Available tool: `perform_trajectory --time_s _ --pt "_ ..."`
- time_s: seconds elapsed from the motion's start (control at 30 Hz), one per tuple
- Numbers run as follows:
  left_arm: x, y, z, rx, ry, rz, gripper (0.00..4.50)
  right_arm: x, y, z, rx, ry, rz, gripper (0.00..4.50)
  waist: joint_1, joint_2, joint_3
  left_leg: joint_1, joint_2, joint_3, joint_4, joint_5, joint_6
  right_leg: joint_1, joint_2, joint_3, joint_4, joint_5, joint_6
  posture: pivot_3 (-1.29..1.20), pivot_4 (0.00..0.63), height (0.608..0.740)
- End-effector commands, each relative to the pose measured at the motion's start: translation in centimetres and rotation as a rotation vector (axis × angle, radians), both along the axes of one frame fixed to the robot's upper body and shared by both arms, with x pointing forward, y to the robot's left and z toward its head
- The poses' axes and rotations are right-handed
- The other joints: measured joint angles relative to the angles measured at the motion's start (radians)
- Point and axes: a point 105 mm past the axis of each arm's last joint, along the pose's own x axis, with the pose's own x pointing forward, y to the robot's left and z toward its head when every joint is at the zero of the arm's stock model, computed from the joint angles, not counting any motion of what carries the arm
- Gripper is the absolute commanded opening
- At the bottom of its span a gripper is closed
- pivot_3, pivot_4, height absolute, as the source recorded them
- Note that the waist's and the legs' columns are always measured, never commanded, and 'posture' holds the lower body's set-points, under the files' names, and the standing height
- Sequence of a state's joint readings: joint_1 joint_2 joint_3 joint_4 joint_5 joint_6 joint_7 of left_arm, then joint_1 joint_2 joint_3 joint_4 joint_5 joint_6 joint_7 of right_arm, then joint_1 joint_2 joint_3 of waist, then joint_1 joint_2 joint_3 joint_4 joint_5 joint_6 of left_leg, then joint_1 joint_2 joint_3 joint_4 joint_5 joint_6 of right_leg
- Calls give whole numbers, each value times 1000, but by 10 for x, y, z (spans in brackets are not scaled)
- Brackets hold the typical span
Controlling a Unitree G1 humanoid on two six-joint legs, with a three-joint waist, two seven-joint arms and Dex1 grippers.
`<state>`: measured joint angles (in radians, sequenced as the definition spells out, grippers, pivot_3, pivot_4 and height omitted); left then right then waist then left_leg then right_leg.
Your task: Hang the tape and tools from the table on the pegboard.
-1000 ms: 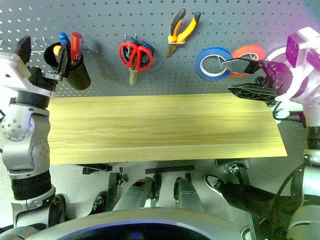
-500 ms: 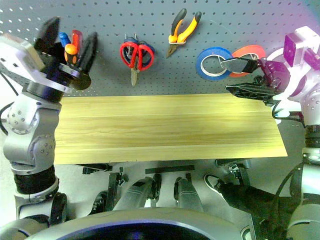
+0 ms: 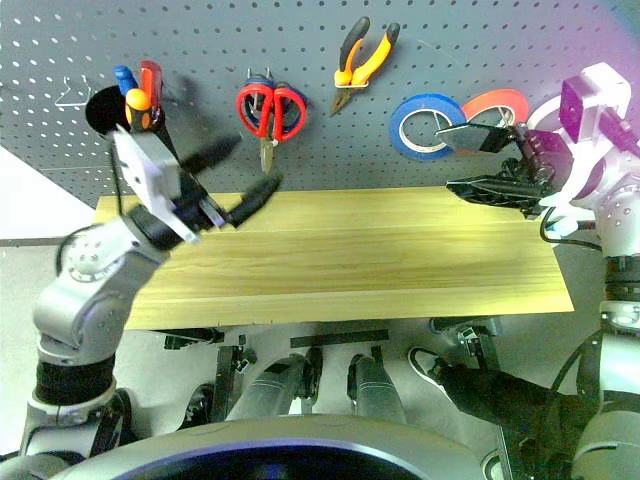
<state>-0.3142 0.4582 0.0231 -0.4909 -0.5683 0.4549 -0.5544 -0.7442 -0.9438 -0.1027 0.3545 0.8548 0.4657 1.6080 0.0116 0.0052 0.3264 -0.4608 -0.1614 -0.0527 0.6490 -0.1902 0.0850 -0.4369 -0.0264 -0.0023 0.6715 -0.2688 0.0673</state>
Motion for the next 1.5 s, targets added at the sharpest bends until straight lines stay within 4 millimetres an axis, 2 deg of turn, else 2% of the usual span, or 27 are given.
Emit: perform_trajectory --time_s 0.03,0.13,0.23,0.53,0.8,0.93,1.17,1.23,1.33,1.5 --pt "-4 -2 -21 22 64 -56 4481 -9 4 7 4 -53 33 4500 0 0 0 0 0 0 0 0 0 0 0 0 0 0 0 -41 280 740" --pt "-2 1 -34 30 90 -49 4481 -10 7 1 -8 -46 41 4500 1 0 0 0 0 0 1 0 0 0 0 0 0 0 0 -48 276 740" --pt "7 14 -46 32 99 16 4481 -11 13 -7 -8 -31 46 4500 1 0 0 0 0 0 0 0 0 -2 0 0 -1 0 0 -53 269 740" --pt "16 21 -43 -8 60 96 4481 -7 25 -25 35 -20 -42 4500 1 0 -3 0 0 0 0 0 0 0 0 0 -1 0 0 -46 252 740" --pt "18 24 -50 -7 53 148 4481 0 54 -38 184 20 -157 4500 1 0 -19 0 0 0 0 0 0 0 0 0 -1 0 0 -34 238 740" --pt "23 32 -53 -24 56 214 4481 3 67 -57 233 69 -206 4500 3 -2 -31 2 0 0 0 0 0 -2 0 0 -1 0 0 -27 235 740" --pt "35 54 -58 -113 90 390 4481 21 73 -85 310 170 -377 4500 1 -2 -45 2 0 0 0 0 -1 -2 0 0 -1 1 1 -23 234 740" --pt "39 60 -60 -120 94 452 4481 33 71 -92 348 210 -463 4500 1 -3 -50 3 0 0 0 0 -1 -1 0 0 -1 1 1 -18 230 740" --pt "41 63 -67 -129 116 505 4481 50 63 -107 403 277 -598 4500 1 -3 -58 3 0 0 0 0 -1 -1 1 0 -1 1 1 -17 225 740" --pt "44 62 -72 -123 110 544 4481 60 64 -134 417 343 -727 4500 2 -2 -63 10 0 1 -2 0 -1 5 1 0 -1 1 1 -11 213 740"
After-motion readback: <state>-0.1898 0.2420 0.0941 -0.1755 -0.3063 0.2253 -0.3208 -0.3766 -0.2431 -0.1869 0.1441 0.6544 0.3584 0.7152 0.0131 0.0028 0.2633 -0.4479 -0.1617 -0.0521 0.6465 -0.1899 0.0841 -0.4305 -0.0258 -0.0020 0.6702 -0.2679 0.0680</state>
